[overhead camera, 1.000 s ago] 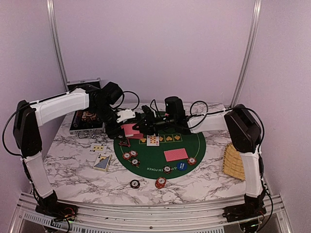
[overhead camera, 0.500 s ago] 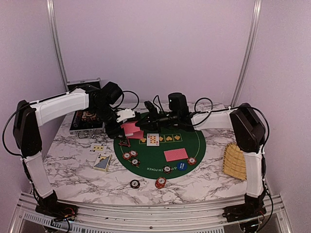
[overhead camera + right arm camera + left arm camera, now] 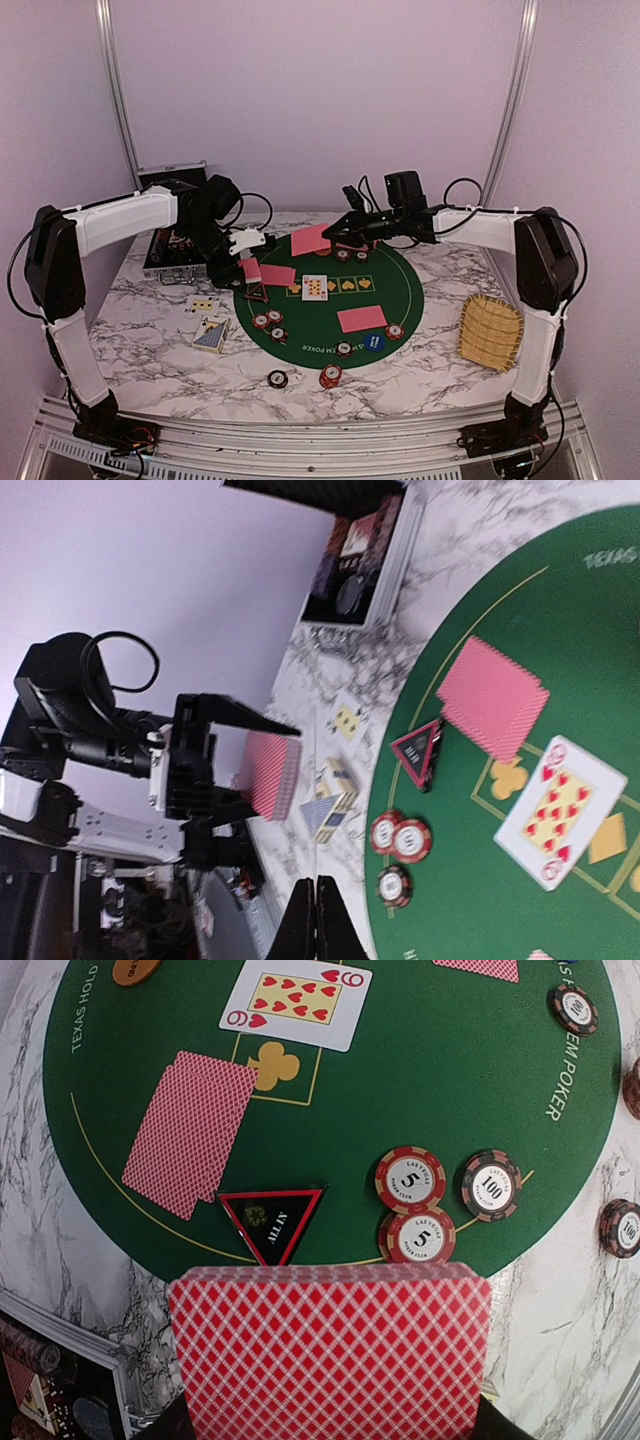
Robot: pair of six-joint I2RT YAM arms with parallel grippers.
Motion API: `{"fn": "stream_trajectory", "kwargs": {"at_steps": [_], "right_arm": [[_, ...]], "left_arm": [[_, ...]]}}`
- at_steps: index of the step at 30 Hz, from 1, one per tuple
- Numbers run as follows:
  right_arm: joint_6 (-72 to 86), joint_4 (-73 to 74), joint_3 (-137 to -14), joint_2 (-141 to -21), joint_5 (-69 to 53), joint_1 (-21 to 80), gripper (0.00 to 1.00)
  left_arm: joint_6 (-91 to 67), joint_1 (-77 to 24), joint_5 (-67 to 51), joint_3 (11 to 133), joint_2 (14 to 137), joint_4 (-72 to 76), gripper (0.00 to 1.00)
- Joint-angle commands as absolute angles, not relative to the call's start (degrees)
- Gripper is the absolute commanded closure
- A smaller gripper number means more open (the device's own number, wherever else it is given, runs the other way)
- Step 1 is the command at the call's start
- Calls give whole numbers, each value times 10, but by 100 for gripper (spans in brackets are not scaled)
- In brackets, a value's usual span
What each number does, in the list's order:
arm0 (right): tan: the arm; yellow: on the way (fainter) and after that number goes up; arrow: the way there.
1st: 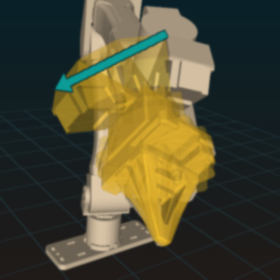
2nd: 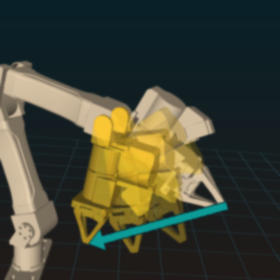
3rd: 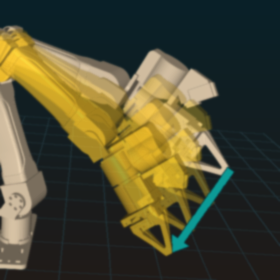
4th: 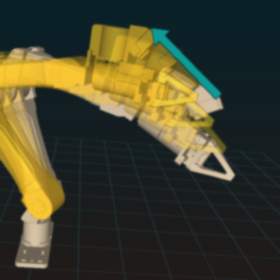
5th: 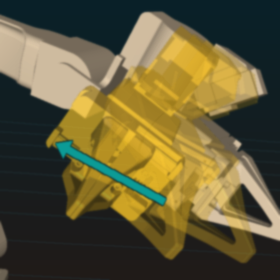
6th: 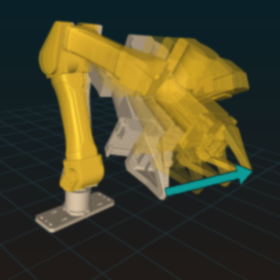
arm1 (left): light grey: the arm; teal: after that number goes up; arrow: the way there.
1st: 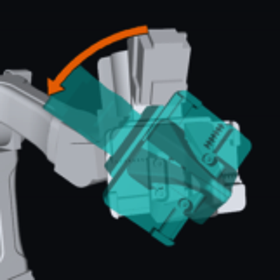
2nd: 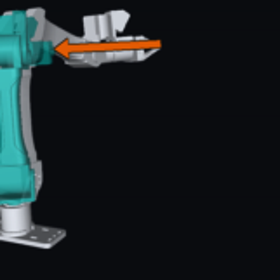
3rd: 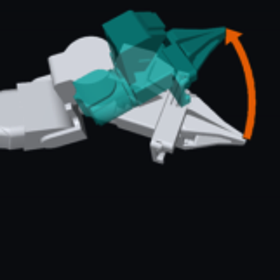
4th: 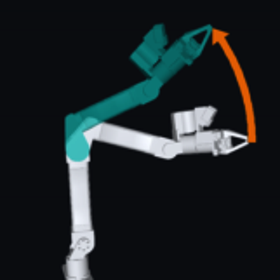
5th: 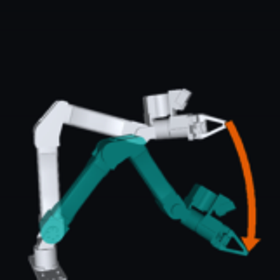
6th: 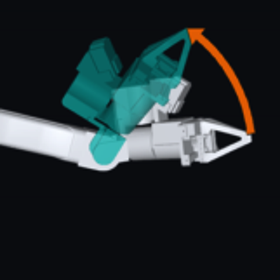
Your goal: Distribute texas hold em gaming equipment
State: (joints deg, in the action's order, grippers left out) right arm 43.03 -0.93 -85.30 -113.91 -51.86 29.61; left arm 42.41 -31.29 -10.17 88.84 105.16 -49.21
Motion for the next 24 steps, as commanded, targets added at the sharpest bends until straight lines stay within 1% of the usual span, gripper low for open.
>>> {"fn": "stream_trajectory", "kwargs": {"at_steps": [1, 6, 9, 13, 16, 18, 24], "right_arm": [[243, 177, -921, -1115, -390, 289, 100], [110, 239, -942, -1109, -230, 301, 100], [41, 251, -953, -1109, -92, 335, 100], [-82, 216, -938, -1115, 107, 412, 100], [-178, 163, -910, -1125, 229, 453, 100], [-229, 131, -890, -1134, 270, 469, 100], [-348, 44, -827, -1161, 343, 510, 100]], "left_arm": [[423, -310, -103, 886, 1028, -496, 100], [419, -305, -104, 882, 1024, -500, 100], [418, -305, -107, 881, 1022, -502, 100], [416, -303, -108, 879, 1016, -503, 100], [418, -302, -111, 878, 1011, -509, 100], [421, -301, -113, 877, 1006, -515, 100], [420, -301, -113, 872, 996, -521, 100]]}}
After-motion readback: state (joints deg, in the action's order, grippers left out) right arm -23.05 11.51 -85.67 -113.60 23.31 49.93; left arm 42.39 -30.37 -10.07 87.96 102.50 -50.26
